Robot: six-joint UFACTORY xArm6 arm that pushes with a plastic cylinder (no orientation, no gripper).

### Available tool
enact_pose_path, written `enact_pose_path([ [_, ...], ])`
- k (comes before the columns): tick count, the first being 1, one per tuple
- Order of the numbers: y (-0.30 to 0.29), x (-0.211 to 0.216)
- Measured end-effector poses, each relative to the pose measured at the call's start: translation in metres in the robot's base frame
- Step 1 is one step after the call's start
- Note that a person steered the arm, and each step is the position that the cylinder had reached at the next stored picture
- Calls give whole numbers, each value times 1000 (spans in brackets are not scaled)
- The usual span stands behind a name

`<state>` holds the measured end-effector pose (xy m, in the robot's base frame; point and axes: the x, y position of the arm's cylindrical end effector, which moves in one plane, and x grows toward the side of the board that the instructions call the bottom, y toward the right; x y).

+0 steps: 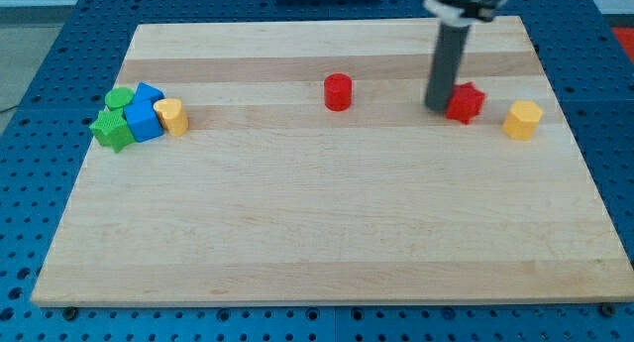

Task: Move the red circle closer to the red star

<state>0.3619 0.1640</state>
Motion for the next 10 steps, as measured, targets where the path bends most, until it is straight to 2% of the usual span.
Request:
enact_pose_path([
  [1,47,-10],
  [2,33,-11],
  [3,8,-30],
  [4,-27,-69],
  [5,-85,-98],
  [6,-171,-68],
  [7,-239,-19],
  [8,-240,20],
  [9,-165,18],
  [10,-106,-15],
])
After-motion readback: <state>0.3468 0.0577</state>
